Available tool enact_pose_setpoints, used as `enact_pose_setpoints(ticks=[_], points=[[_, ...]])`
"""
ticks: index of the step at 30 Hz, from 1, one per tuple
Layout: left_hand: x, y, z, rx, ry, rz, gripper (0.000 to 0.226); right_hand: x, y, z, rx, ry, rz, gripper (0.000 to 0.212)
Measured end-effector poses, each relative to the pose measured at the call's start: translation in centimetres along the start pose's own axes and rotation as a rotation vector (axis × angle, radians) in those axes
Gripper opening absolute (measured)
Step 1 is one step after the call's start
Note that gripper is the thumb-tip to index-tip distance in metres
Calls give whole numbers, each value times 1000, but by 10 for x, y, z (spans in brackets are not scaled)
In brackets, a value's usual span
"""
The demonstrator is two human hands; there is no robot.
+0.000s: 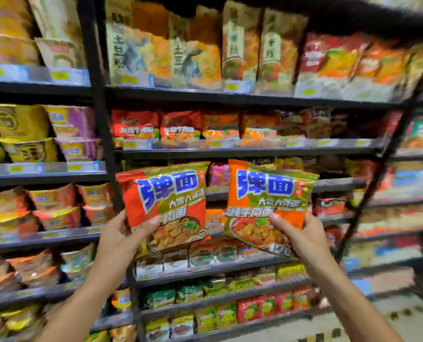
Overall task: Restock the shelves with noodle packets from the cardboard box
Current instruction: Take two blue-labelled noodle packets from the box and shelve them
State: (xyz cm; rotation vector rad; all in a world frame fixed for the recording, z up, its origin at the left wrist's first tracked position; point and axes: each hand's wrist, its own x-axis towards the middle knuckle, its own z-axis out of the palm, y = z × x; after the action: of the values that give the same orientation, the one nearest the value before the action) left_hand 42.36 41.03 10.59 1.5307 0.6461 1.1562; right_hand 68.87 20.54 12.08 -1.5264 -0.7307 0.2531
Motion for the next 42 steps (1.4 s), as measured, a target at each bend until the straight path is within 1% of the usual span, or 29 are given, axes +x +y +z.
enact_pose_setpoints(ticks=[6, 8, 13, 17, 21, 24, 27, 30, 36, 39, 42], points=[[24, 2, 112, -10, -93, 24, 30, 41, 20, -100, 46, 125, -4, 17], [34, -1, 141, -10, -99, 31, 27, 55, 29, -123, 46, 155, -2, 16], [69, -12, 203, -1, -97, 50, 26, 101, 48, -167, 48, 211, -19, 21], [101, -17, 253, -20, -113, 82, 32, 149, 55, -193, 31, 207, -54, 21], [134, -18, 308, -28, -110, 156, 26, 201, 58, -219, 8, 193, -94, 21], [169, -18, 349, -25, -102, 209, 27, 244, 59, -242, -28, 190, -111, 21], [202, -20, 388, -53, -78, 243, 26, 286, 63, -264, -68, 192, -135, 25], [225, -18, 425, -53, -70, 279, 26, 316, 74, -283, -42, 206, -138, 28], [266, 1, 482, -17, -125, 432, 36, 376, 87, -312, -16, 169, -174, 18], [288, 7, 501, 32, -75, 506, 30, 408, 91, -321, 26, 127, -186, 18], [305, 9, 518, 90, -5, 531, 31, 436, 97, -329, 42, 80, -198, 19]])
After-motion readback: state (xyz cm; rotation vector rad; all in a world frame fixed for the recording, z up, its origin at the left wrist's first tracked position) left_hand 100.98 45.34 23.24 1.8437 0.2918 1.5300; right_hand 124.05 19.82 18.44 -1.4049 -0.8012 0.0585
